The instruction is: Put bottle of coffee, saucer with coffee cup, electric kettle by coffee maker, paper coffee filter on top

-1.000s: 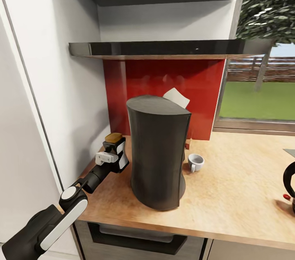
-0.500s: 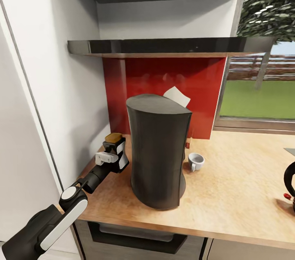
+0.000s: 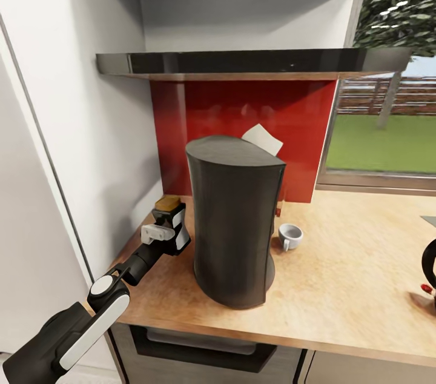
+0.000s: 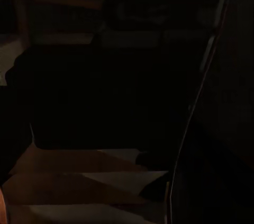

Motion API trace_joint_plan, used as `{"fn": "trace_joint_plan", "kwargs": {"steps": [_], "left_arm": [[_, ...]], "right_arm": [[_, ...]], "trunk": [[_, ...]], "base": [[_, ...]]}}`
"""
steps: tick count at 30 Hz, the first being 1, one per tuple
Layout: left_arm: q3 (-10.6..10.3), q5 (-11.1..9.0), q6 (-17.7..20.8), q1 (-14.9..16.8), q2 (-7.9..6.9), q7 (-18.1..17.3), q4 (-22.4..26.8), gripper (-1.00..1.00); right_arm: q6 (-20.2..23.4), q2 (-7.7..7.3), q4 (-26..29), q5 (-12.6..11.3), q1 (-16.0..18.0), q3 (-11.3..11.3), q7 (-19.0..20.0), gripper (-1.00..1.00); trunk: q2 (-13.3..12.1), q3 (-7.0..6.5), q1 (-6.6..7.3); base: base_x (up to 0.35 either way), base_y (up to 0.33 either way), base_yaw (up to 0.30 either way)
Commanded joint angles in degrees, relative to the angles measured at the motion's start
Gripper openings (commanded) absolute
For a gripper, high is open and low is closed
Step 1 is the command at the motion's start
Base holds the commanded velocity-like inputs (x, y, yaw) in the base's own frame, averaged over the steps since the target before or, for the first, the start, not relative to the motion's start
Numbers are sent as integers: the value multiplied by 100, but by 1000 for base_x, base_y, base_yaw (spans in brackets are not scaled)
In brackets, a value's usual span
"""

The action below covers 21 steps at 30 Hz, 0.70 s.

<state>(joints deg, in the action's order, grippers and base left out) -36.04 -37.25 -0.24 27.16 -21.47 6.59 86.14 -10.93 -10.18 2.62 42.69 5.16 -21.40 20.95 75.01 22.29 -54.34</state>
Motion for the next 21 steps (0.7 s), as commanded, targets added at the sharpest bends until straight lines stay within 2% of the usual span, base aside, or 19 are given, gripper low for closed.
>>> {"fn": "trace_joint_plan", "kwargs": {"steps": [1,21], "left_arm": [[-22,-41,-2,8,-7,44,8,-100],[-26,-38,-2,8,0,44,8,-100]], "right_arm": [[-14,-1,2,46,3,-49,23,100],[-14,-1,2,46,3,-49,23,100]], "trunk": [[4,14,0],[4,158,0]], "base": [[0,0,0],[0,0,0]]}}
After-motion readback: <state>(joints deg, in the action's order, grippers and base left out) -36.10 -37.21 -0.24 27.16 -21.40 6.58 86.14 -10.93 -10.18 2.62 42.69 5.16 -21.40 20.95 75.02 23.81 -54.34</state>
